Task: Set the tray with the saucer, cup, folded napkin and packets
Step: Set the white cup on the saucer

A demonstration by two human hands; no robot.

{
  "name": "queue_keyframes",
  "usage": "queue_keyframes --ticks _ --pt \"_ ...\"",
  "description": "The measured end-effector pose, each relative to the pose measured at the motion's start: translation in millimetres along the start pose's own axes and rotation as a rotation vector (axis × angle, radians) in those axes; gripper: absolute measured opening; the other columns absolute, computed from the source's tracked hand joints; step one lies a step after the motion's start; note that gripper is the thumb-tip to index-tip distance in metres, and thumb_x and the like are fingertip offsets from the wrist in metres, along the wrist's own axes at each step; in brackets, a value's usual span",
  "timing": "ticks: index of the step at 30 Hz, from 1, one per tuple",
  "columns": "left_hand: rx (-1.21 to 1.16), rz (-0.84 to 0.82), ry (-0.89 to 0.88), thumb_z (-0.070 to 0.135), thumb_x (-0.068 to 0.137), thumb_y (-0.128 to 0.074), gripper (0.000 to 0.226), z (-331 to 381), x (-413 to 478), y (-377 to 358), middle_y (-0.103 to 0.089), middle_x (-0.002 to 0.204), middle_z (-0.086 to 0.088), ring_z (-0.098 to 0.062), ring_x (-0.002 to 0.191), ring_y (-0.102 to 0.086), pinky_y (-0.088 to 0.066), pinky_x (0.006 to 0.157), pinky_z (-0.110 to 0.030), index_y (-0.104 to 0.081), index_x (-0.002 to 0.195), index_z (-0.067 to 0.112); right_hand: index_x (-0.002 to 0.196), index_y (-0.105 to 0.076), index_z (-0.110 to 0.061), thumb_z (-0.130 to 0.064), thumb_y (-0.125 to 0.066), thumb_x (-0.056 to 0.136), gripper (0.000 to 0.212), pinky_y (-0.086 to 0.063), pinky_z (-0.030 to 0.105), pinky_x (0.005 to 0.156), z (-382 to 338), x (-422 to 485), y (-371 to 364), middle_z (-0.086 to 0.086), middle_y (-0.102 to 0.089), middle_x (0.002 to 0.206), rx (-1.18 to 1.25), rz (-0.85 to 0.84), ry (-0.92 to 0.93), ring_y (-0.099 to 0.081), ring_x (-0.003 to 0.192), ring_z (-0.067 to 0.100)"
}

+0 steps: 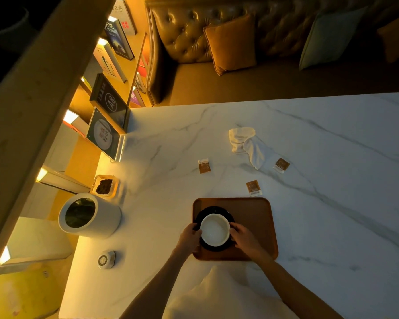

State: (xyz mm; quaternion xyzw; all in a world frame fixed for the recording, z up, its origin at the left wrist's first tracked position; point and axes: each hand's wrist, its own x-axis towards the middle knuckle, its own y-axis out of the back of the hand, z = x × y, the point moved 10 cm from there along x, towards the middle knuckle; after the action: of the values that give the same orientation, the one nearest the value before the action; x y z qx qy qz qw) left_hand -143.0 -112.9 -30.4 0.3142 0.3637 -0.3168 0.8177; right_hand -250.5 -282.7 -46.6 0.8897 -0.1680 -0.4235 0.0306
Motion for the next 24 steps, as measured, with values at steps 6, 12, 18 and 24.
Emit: queue_keyframes --ticks 6,12,18,24 --pt "0.395 0.221 -0.174 0.031 0.102 -0.040 0.043 -8.4 -26.8 22.8 -0.051 0.141 -0.010 -0.026 0.127 -0.052 -0.044 0.107 -0.040 -0.044 0.142 0.015 0.132 -0.051 -0.016 -0.030 -0.046 0.097 0.038 -0.043 0.030 0.096 15.9 -33.5 38.1 0.007 -0.057 0.133 -0.234 0.148 0.118 -0.054 0.120 0.020" --pt "0.527 0.233 -0.165 0.034 0.100 -0.041 0.046 -39.2 -49.9 11.5 -0.050 0.142 -0.011 -0.030 0.129 -0.051 -0.043 0.107 -0.044 -0.042 0.143 0.017 0.134 -0.050 -0.016 -0.036 -0.049 0.096 0.043 -0.041 0.033 0.102 42.5 -71.5 52.7 0.008 -0.054 0.136 -0.444 0.222 0.189 -0.051 0.125 0.021" --pt "0.567 0.242 -0.189 0.036 0.101 -0.037 0.041 -49.2 -61.8 -4.5 -0.055 0.134 -0.009 -0.029 0.118 -0.059 -0.048 0.096 -0.040 -0.047 0.137 0.019 0.135 -0.049 -0.019 -0.040 -0.047 0.095 0.045 -0.040 0.033 0.103 63.5 -96.4 55.2 0.006 -0.051 0.140 -0.435 0.224 0.144 -0.050 0.125 0.020" --pt "0.543 0.316 -0.279 0.030 0.101 -0.036 0.034 -13.6 -66.2 -4.0 -0.060 0.122 -0.009 -0.031 0.108 -0.062 -0.050 0.086 -0.041 -0.052 0.129 0.019 0.135 -0.049 -0.020 -0.044 -0.046 0.095 0.046 -0.039 0.032 0.103 60.7 -107.9 77.2 0.004 -0.052 0.139 -0.445 0.210 0.116 -0.051 0.124 0.019"
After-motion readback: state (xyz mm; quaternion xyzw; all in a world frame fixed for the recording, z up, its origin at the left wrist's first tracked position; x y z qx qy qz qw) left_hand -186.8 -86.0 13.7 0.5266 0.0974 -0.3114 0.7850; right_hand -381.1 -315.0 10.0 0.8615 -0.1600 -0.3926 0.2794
